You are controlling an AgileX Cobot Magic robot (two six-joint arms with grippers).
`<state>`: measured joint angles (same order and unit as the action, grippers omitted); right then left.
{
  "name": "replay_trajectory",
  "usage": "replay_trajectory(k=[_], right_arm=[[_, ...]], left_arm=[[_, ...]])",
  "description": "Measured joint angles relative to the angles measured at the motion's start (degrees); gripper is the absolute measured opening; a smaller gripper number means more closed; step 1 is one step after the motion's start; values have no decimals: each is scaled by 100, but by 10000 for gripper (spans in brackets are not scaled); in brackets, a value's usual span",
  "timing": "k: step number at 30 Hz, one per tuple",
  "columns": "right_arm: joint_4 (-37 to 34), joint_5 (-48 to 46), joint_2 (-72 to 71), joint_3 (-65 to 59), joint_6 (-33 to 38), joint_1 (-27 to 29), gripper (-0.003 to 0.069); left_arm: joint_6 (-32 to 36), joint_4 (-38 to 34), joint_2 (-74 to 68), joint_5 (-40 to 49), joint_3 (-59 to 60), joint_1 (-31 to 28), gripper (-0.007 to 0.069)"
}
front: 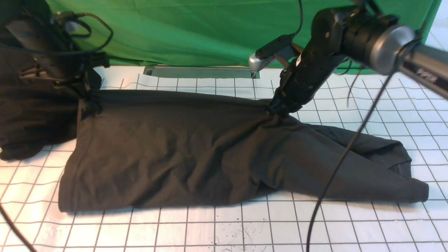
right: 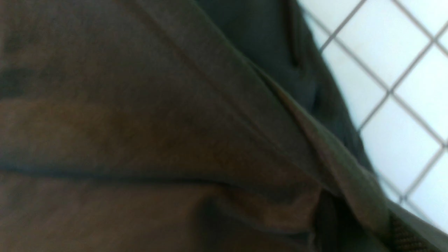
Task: Fold a long-sleeved shirt over a white checkered tablecloth.
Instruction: 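Fold the black garment in half by bringing its near edge over to the far edge, then pull the folded dark garment lengthwise by its ends to straighten it flat on the table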
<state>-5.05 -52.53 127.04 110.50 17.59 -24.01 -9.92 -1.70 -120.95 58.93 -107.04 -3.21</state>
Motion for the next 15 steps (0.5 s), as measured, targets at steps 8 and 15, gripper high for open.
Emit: replay_trajectory(k=[8,15], right_arm=[[83,462,296,64,-33,17,226],[105,-311,170,362,-666,17,357]], left_arm=[[0,596,-274,-316,-58,-23,106],[-42,1073,-51,-268,-120,-55,379]])
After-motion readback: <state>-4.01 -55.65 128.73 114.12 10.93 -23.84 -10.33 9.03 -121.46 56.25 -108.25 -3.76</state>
